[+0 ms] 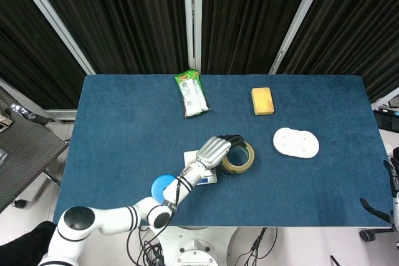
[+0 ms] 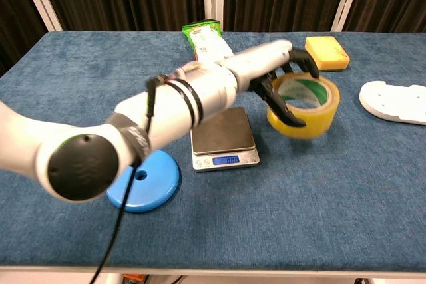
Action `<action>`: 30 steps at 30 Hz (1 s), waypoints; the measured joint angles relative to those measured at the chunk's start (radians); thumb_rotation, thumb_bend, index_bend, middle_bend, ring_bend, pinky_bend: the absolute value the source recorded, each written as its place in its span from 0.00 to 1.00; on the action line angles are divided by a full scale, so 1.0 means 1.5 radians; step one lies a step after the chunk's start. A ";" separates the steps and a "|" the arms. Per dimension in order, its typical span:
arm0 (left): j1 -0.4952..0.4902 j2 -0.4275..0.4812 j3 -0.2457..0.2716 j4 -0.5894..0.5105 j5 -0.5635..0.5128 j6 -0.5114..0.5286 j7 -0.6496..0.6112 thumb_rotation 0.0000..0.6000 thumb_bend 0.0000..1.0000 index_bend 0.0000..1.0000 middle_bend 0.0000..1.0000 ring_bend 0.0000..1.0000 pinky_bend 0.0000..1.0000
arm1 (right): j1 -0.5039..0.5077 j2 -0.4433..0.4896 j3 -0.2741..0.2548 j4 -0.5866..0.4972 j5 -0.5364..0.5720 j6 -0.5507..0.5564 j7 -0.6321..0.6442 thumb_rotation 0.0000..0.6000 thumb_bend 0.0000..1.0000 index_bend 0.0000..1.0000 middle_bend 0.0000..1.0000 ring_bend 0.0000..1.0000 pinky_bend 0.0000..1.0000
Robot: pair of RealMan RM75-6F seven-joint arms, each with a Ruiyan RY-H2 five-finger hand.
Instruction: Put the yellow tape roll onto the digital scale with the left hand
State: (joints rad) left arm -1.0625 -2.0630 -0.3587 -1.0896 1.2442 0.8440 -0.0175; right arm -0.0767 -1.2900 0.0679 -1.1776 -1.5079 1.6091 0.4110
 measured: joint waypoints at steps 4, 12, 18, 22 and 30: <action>0.033 0.048 0.018 -0.071 0.007 0.031 0.026 1.00 0.19 0.27 0.34 0.27 0.33 | 0.003 -0.001 0.001 -0.001 0.000 -0.002 -0.003 1.00 0.06 0.00 0.00 0.00 0.00; 0.141 0.150 0.121 -0.206 0.038 0.112 0.074 1.00 0.19 0.28 0.34 0.27 0.32 | 0.007 -0.005 -0.002 -0.006 -0.009 -0.001 -0.017 1.00 0.07 0.00 0.00 0.00 0.00; 0.160 0.142 0.142 -0.183 0.060 0.130 0.069 1.00 0.19 0.28 0.34 0.27 0.32 | 0.004 -0.006 -0.005 -0.013 -0.010 0.004 -0.029 1.00 0.07 0.00 0.00 0.00 0.00; 0.164 0.120 0.146 -0.137 0.071 0.135 0.050 1.00 0.19 0.27 0.32 0.26 0.32 | 0.003 -0.005 -0.005 -0.014 -0.005 0.000 -0.032 1.00 0.07 0.00 0.00 0.00 0.00; 0.173 0.088 0.153 -0.059 0.089 0.136 0.016 1.00 0.18 0.16 0.14 0.07 0.22 | 0.007 -0.004 -0.002 -0.014 0.000 -0.008 -0.034 1.00 0.07 0.00 0.00 0.00 0.00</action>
State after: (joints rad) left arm -0.8029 -1.9302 -0.1290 -1.1780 1.3775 1.0479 0.0065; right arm -0.0665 -1.2960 0.0647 -1.1992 -1.5086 1.5977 0.3601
